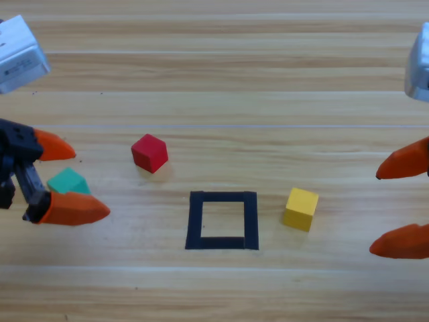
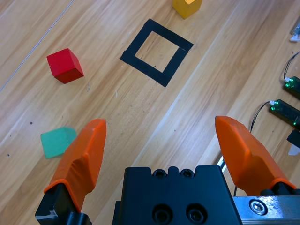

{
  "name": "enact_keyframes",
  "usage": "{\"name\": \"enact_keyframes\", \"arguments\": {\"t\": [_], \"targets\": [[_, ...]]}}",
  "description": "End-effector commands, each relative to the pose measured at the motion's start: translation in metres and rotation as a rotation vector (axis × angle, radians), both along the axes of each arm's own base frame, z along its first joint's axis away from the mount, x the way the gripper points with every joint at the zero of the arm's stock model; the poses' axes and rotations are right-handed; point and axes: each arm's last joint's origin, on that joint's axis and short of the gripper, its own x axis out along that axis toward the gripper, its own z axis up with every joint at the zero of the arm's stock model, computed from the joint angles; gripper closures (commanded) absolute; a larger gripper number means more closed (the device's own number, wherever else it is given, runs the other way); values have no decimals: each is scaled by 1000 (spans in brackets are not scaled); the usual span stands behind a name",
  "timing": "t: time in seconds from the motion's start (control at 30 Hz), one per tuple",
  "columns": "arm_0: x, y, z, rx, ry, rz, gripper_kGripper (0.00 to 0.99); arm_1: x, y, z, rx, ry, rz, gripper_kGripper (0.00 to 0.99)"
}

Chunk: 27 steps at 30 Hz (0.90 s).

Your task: Stack the blocks in the rectangular block: red at the bottom, yellow in the middle, green on top

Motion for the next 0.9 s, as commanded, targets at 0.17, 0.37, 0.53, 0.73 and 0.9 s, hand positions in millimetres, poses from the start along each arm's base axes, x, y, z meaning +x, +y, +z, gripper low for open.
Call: {"name": "enact_keyframes", "arguments": {"t": [0.17, 0.37, 0.53, 0.73, 0.9], "targets": [[2, -6, -3, 4, 39, -17, 0, -3, 8, -15, -58, 59, 39, 113], [2, -6, -2, -2, 48, 0, 0, -1, 10, -20, -70, 84, 4, 113], [44, -35, 6, -59, 161, 298, 17, 10, 19, -24, -75, 71, -161, 113], [140, -110, -2, 50, 386, 657, 27, 38, 37, -31, -96, 28, -542, 113], [169, -108, -4, -40, 456, 864, 24, 60, 62, -44, -183, 22, -649, 113]]}}
